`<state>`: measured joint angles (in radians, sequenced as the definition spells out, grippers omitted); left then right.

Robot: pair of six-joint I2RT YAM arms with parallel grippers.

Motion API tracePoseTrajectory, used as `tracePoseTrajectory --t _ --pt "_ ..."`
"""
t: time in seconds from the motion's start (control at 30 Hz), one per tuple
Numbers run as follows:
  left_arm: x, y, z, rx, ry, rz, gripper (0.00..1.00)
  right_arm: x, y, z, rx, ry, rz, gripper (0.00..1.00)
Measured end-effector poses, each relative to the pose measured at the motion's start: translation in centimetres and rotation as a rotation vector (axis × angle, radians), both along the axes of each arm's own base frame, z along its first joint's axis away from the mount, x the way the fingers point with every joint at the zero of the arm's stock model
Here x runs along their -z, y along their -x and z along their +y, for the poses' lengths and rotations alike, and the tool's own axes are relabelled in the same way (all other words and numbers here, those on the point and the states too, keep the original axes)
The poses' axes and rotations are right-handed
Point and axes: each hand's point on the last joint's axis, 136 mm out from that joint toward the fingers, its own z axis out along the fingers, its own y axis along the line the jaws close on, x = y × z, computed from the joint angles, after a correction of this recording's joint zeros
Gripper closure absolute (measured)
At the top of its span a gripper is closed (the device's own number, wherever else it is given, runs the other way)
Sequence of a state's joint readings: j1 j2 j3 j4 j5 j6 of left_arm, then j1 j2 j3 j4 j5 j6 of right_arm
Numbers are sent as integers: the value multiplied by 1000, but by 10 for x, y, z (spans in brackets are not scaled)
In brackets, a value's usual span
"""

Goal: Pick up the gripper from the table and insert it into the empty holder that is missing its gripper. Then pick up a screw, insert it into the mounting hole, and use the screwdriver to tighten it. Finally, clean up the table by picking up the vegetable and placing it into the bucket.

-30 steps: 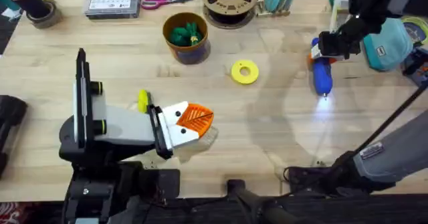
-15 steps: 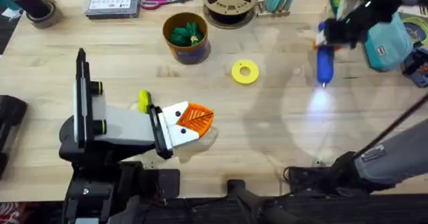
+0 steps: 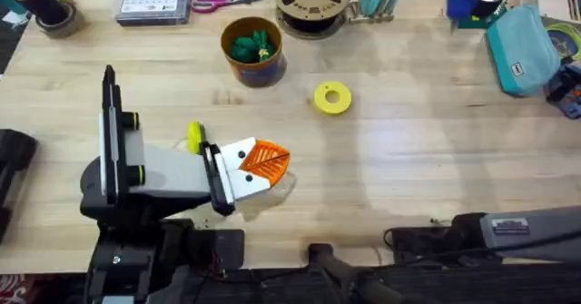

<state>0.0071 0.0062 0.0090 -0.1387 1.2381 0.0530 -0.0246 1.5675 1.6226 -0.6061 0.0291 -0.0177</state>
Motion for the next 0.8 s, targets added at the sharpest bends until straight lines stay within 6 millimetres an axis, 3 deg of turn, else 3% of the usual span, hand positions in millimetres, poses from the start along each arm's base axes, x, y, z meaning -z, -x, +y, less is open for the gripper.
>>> tracePoseTrajectory --t 0.17,0.37,0.47,0.63,0.8 --pt "0 0 0 0 -4 -11 997 -64 -6 50 -106 -10 -233 977" --pt "0 0 0 1 -6 -17 997 -130 7 119 -252 -55 -458 977" --pt "0 0 0 1 -6 -18 997 -150 18 153 -324 -87 -531 977" --pt "0 0 0 1 -6 -18 997 -164 36 202 -449 -153 -579 977" --pt "0 0 0 0 -6 -18 997 -188 58 238 -669 -269 -649 977"
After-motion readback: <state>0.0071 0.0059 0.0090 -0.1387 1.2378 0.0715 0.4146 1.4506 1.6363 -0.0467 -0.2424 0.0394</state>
